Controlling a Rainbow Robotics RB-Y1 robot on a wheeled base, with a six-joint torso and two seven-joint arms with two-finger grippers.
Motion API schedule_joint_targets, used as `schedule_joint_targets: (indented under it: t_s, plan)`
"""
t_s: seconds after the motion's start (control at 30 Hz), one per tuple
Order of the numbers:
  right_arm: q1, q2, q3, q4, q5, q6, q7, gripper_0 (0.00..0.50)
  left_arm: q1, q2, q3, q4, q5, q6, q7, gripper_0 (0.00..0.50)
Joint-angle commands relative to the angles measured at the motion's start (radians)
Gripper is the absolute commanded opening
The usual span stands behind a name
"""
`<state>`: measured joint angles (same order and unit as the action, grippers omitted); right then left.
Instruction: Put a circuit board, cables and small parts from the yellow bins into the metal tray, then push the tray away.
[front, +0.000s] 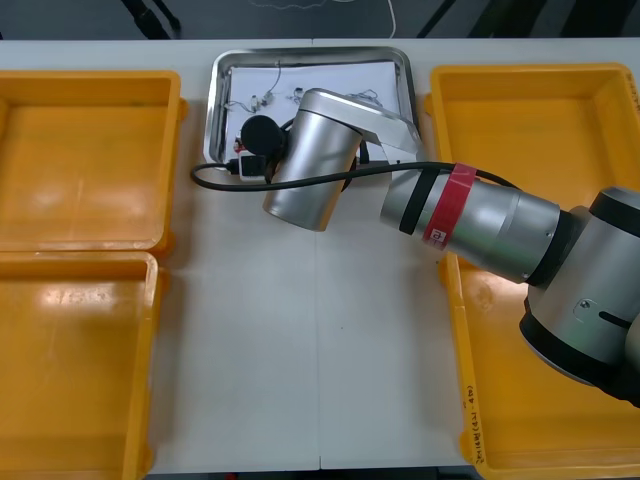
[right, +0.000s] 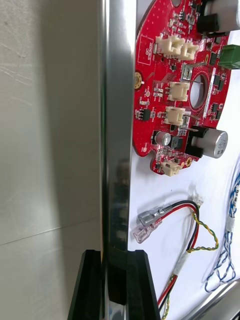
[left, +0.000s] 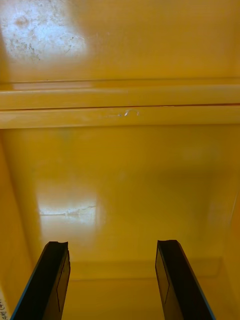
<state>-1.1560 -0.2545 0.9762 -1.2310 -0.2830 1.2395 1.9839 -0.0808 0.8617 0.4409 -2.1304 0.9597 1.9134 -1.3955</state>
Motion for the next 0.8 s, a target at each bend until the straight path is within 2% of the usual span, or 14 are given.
schedule_joint_targets:
  t_s: [0.03, 0.37, 0.8]
  plan:
    - [-0.062, 0.024, -0.03, 0.01, 0.025, -0.041, 0.032, 0.0, 0.018, 0.002, -0.008, -0.028, -0.007, -0.001, -0.074, 0.5]
    - [-0.06, 0.023, -0.03, 0.064, 0.044, -0.101, 0.036, 0.0, 0.018, 0.002, -0.008, -0.028, -0.007, -0.001, -0.074, 0.5]
    - [-0.06, 0.023, -0.03, 0.071, 0.044, -0.095, 0.036, 0.0, 0.018, 0.002, -0.008, -0.028, -0.007, -0.001, -0.074, 0.5]
